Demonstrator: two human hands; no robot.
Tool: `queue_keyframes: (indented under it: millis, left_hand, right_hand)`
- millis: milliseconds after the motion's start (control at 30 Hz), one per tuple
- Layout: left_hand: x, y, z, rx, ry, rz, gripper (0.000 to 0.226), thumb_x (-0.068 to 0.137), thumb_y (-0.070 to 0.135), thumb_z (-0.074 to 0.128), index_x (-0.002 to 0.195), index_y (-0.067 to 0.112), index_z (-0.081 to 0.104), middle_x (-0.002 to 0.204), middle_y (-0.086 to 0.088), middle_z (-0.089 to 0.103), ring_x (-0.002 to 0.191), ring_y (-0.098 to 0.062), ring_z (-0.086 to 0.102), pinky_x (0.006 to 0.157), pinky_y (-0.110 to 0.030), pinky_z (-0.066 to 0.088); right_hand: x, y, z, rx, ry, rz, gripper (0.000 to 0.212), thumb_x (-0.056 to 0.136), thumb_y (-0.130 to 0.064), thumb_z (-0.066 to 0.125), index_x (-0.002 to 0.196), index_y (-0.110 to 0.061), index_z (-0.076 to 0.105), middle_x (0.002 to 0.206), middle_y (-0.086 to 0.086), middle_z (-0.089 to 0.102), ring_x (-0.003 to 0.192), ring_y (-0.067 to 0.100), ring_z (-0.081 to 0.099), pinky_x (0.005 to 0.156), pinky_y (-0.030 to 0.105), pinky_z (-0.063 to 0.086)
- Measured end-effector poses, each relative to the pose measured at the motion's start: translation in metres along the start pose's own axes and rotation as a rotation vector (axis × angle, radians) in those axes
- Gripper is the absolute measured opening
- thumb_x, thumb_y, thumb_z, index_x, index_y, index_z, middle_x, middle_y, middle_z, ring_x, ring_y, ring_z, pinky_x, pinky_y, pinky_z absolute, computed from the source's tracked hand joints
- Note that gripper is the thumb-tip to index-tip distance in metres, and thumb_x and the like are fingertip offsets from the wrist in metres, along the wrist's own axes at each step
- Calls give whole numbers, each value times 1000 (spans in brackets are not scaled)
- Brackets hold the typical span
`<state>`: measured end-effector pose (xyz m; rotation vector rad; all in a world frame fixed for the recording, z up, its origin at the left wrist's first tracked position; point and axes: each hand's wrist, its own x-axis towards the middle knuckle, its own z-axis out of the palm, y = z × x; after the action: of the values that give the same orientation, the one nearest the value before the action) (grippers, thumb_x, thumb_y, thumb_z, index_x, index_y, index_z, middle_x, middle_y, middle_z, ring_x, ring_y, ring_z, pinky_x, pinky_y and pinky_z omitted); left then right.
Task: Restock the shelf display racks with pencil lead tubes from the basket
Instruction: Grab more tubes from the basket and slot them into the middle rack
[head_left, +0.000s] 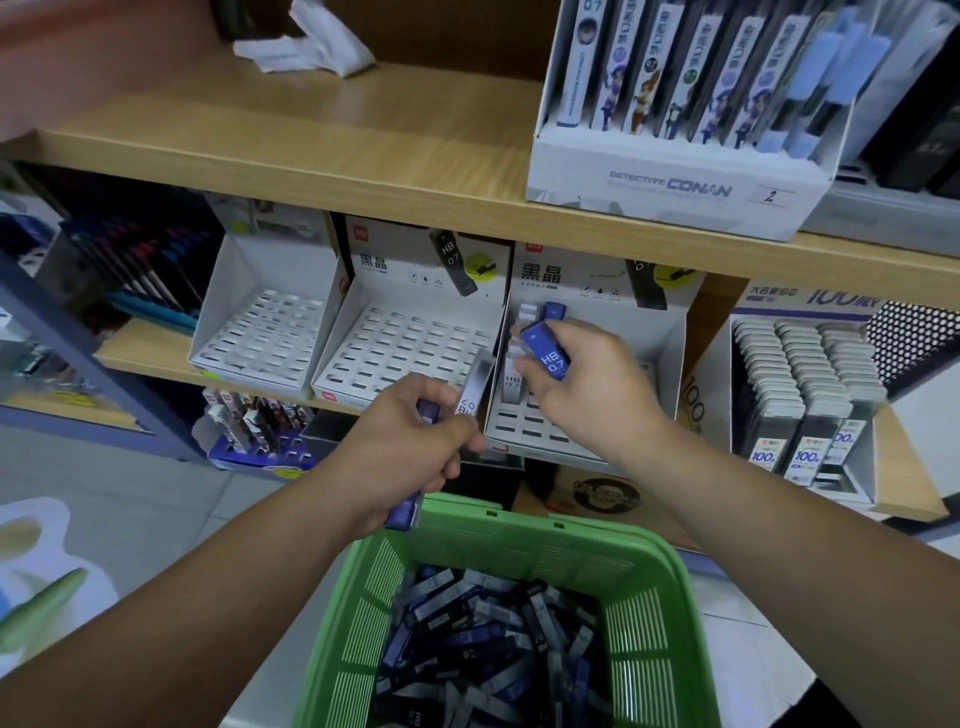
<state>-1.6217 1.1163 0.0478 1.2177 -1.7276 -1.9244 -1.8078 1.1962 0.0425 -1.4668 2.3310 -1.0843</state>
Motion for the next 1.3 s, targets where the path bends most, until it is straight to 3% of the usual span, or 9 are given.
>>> queue_keyframes:
  millis: [267,433,500,600,733,867,1033,1100,1300]
  left_hand:
    - [-4,18,-13,-43,130,253,13,90,14,77,95,5,70,59,-3,55,47,-17,36,45,-24,31]
    - [-13,23,-11,-22,-18,289,14,92,14,76,99,4,71,53,3,49,44,-16,31,45,-24,27]
    - [-14,25,-10,-28,-66,282,13,95,16,73,100,4,70,54,1,47,48,-17,29,48,-28,24]
    - [-9,25,-9,-94,-75,194,11,100,21,68,107,12,67,63,-3,43,52,-19,30,50,-31,25]
    - [-3,25,-5,-217,-54,41,14,107,14,50,115,9,61,68,-3,48,52,-14,42,44,-27,37]
    - [-5,21,-5,4,-46,73,30,111,34,43,103,9,56,67,-12,61,56,-26,59,56,-33,53]
    - [1,16,-8,289,103,147,43,108,45,40,89,9,54,67,-8,60,61,-19,51,72,-38,45]
    - [3,16,-8,302,148,155,42,107,43,40,81,13,52,73,-5,56,69,-20,54,72,-38,45]
    - [-2,19,-5,130,147,130,41,109,46,41,98,8,49,55,-8,54,38,-21,53,37,-27,43]
  right_hand:
    - [-12,-25,-10,29,-225,-251,27,91,-28,76,117,-21,72,104,-8,63,98,16,62,86,48,55]
    - [-12,-30,-12,122,-206,-194,22,91,-23,77,112,-23,72,101,-4,71,95,17,67,83,49,57]
    - [-14,-35,-14,197,-262,-172,33,92,-12,74,120,-28,70,105,-12,72,96,7,68,86,39,59]
    - [-18,-39,-18,358,-306,-119,50,94,-4,69,132,-34,62,95,-16,66,78,3,65,69,24,55]
    - [-15,-37,-29,447,-177,116,30,98,-6,64,120,-26,57,93,9,65,68,26,71,50,22,50]
    - [-14,-30,-26,378,-125,206,19,100,-18,64,117,-22,58,92,7,64,62,21,72,44,18,44]
    - [-13,-18,-13,355,-118,241,13,98,-18,69,108,-22,62,85,-1,60,68,19,62,64,27,56]
    - [-12,-16,-12,367,-110,270,13,98,-17,69,105,-25,61,83,-2,59,65,19,62,61,26,56]
    - [-11,-18,-13,256,-118,244,16,99,-19,67,99,-32,58,93,10,69,75,33,70,70,41,57]
